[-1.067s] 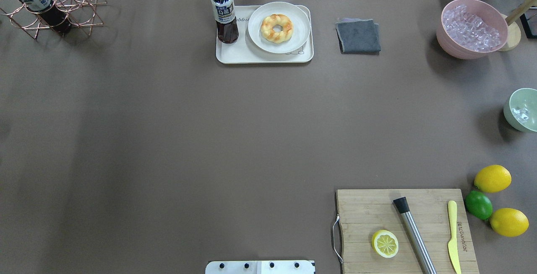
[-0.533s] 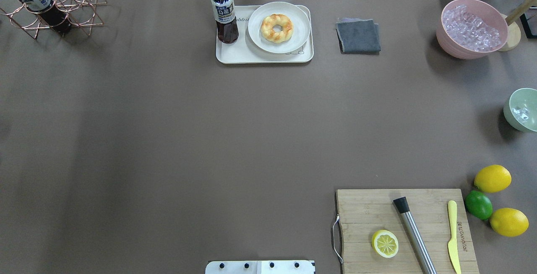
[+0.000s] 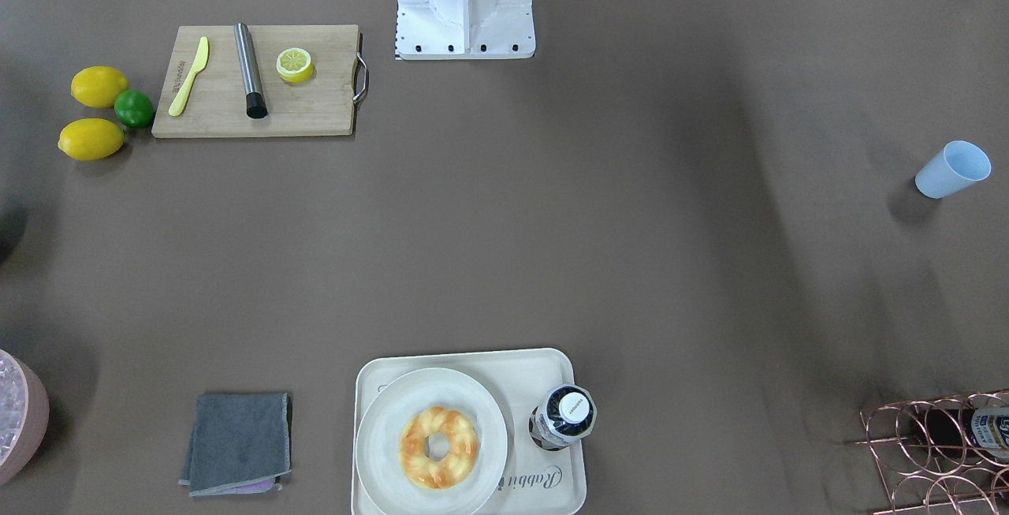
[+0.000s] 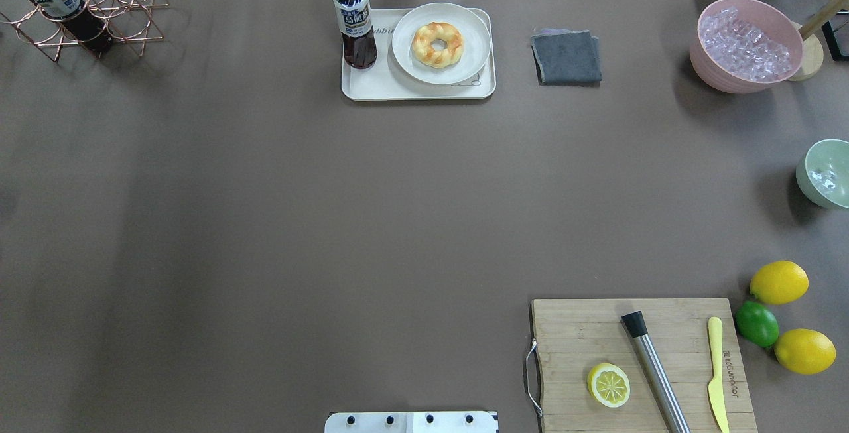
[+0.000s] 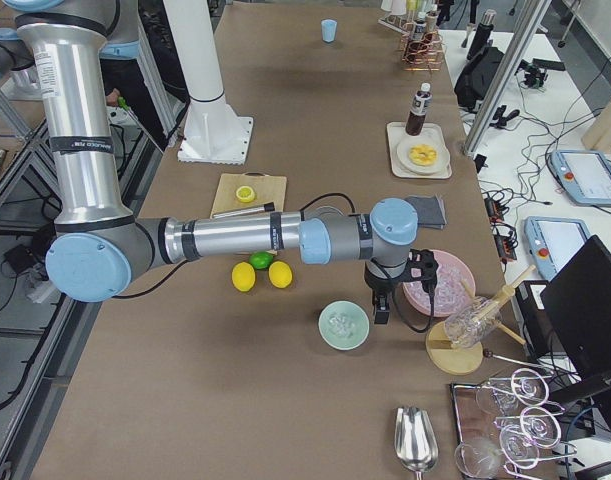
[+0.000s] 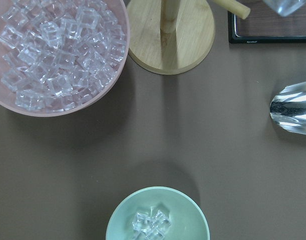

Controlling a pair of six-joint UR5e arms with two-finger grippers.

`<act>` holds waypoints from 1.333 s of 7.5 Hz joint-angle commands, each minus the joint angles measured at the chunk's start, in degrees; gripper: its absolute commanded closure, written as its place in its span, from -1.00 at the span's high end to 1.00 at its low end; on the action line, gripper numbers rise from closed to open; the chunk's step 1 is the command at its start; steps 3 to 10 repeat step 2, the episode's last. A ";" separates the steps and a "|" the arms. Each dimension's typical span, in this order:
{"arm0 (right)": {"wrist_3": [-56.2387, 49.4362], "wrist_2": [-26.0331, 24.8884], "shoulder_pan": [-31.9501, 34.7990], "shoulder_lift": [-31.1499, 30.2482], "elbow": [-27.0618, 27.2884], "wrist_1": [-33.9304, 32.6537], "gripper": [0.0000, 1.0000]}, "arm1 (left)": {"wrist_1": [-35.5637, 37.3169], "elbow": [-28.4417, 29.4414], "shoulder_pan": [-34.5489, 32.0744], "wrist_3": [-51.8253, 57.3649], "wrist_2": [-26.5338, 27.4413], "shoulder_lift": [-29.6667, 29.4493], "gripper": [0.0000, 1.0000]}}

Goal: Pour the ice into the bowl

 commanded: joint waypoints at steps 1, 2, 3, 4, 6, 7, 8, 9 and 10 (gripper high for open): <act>0.08 -1.08 -0.08 0.26 -0.49 0.00 0.99 | 0.00 0.01 0.06 -0.01 0.00 0.09 0.95; 0.08 -1.08 -0.08 0.35 -0.75 0.00 0.99 | 0.09 0.09 0.06 -0.01 0.00 0.09 0.94; 0.08 -1.08 -0.08 0.35 -0.75 0.00 0.99 | 0.09 0.09 0.06 -0.01 0.00 0.09 0.94; 0.08 -1.08 -0.08 0.35 -0.75 0.00 0.99 | 0.09 0.09 0.06 -0.01 0.00 0.09 0.94; 0.08 -1.08 -0.08 0.35 -0.75 0.00 0.99 | 0.09 0.09 0.06 -0.01 0.00 0.09 0.94; 0.08 -1.08 -0.08 0.35 -0.75 0.00 0.99 | 0.09 0.09 0.06 -0.01 0.00 0.09 0.94; 0.08 -1.08 -0.08 0.35 -0.75 0.00 0.99 | 0.09 0.09 0.06 -0.01 0.00 0.09 0.94; 0.08 -1.08 -0.08 0.35 -0.75 0.00 0.99 | 0.09 0.09 0.06 -0.01 0.00 0.09 0.94; 0.08 -1.08 -0.08 0.35 -0.75 0.00 0.99 | 0.09 0.09 0.06 -0.01 0.00 0.09 0.94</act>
